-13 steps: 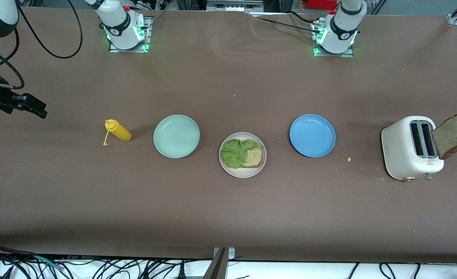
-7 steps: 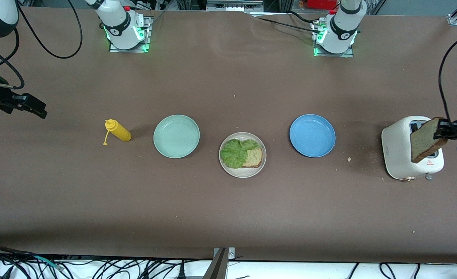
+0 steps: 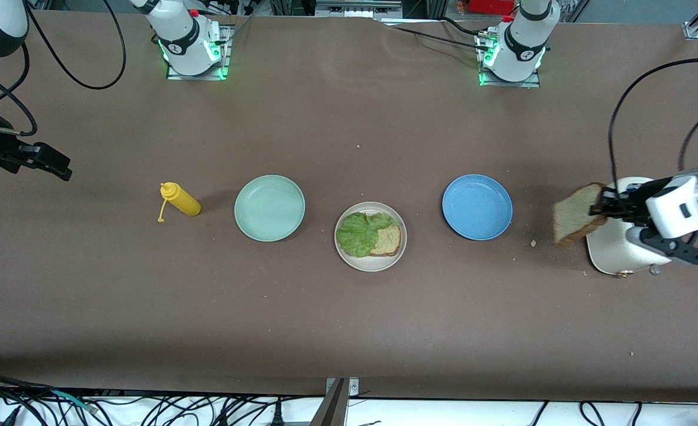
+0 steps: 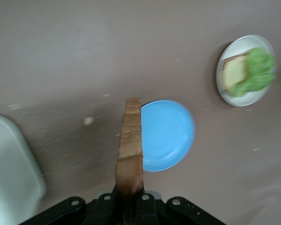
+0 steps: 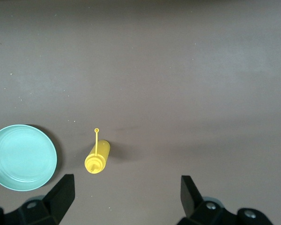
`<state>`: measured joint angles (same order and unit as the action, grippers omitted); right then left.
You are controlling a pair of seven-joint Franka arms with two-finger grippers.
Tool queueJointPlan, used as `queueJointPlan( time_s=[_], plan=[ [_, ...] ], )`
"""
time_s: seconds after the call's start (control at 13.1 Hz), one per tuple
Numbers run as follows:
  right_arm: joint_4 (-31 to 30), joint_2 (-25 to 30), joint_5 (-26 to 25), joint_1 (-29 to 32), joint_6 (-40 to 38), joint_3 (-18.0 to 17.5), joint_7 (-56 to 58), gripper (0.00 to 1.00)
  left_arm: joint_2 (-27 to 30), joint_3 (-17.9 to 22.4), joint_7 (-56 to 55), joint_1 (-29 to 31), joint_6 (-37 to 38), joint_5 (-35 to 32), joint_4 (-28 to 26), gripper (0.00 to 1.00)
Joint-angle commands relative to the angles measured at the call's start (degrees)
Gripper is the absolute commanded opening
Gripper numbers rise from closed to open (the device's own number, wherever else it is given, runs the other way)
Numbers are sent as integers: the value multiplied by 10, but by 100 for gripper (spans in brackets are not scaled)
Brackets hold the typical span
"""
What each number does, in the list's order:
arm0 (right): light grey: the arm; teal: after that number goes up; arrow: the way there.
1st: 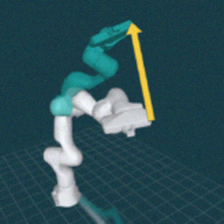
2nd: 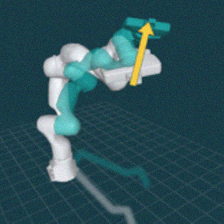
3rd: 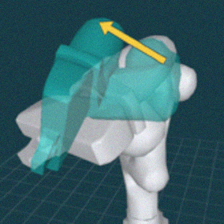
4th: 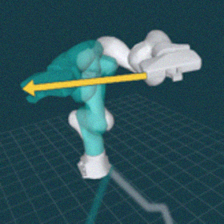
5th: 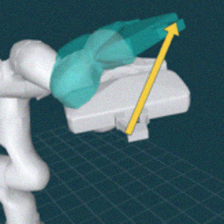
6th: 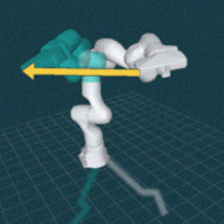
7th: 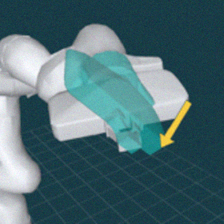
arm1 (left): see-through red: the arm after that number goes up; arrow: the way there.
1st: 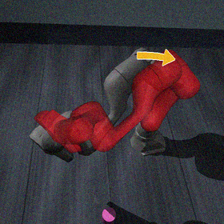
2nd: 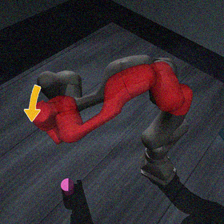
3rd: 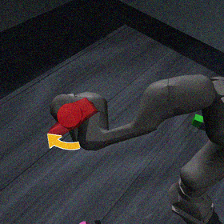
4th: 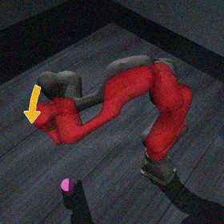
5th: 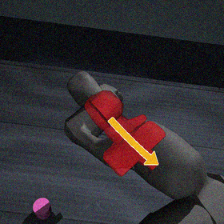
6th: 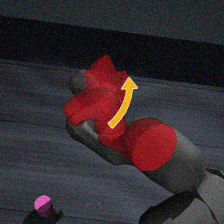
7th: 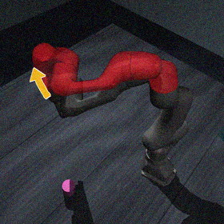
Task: Make sandwich in beige plate with both arms
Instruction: 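Carry the toast slice over the lettuce on the beige plate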
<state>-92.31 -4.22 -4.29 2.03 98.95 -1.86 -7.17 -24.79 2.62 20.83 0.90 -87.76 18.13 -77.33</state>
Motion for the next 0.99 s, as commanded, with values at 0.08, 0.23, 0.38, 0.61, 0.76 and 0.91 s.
queueJointPlan(
  time_s=[0.08, 0.23, 0.38, 0.61, 0.76, 0.91],
  plan=[
    [6, 4, 10, -2, -9, 3, -7, 100, -39, 3, -40, -29, 12, 96, 21, 0],
    [6, 4, 9, -2, -10, 3, -7, 100, -59, 2, -77, -62, 9, 120, 22, 0],
    [6, 4, 10, -2, -10, 3, -7, 100, -78, 3, -118, -88, 7, 159, 22, 0],
    [6, 4, 10, -2, -10, 3, -7, 100, -113, 2, -120, -107, -3, 250, 24, 0],
    [6, 4, 10, -2, -10, 3, -7, 100, -145, 2, -113, -109, -5, 316, 26, 0],
    [6, 4, 10, -2, -9, 3, -7, 100, -190, 2, -79, -121, -8, 384, 52, 0]
  ],
)
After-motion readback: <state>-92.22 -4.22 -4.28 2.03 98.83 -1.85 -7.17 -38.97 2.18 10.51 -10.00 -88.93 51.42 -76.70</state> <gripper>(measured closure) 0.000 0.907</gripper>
